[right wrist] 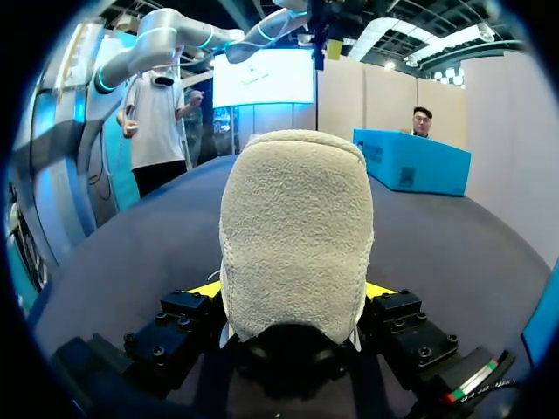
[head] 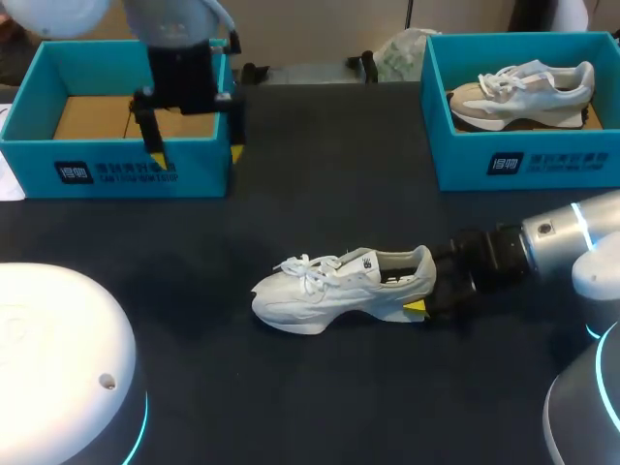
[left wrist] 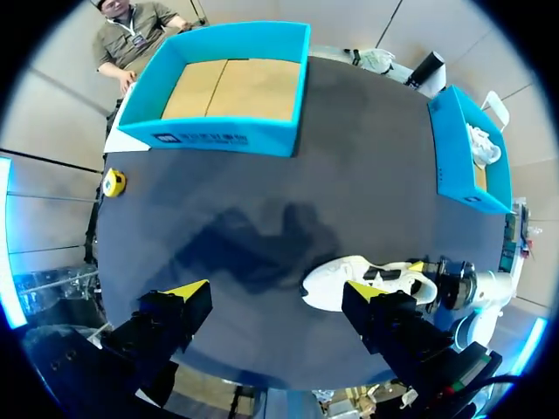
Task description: Take the shoe out of the shoebox, open the shoe tongue, remove and reinsert the insole, then place the shoe into the shoebox
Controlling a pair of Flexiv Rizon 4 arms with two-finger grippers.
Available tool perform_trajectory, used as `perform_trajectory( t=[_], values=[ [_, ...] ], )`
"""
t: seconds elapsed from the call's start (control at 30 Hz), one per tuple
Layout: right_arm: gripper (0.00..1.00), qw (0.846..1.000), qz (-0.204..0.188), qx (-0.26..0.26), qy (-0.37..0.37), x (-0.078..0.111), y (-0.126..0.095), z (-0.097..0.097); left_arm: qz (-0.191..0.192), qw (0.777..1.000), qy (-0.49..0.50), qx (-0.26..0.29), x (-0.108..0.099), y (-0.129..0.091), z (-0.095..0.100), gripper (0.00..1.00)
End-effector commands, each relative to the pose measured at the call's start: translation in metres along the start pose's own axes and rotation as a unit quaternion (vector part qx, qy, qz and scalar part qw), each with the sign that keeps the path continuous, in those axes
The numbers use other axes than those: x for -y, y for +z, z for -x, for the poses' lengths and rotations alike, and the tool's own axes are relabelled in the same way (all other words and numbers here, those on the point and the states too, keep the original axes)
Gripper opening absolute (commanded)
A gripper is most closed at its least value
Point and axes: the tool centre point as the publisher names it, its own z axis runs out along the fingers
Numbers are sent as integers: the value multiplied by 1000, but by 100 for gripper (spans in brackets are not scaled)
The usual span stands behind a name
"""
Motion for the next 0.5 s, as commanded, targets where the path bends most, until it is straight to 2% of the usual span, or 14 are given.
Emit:
perform_trajectory(
  t=[0.03,0.33,0.5],
  values=[
    [0,1000,-2,-1,1,1,3,-1,-25,1000,-1,4,-18,9,-14,100],
    [0,1000,-2,-1,1,1,3,-1,-17,1000,4,1,-53,28,-54,100],
    [0,1000,-2,-1,1,1,3,-1,-14,1000,19,-6,-63,43,-77,100]
  ],
)
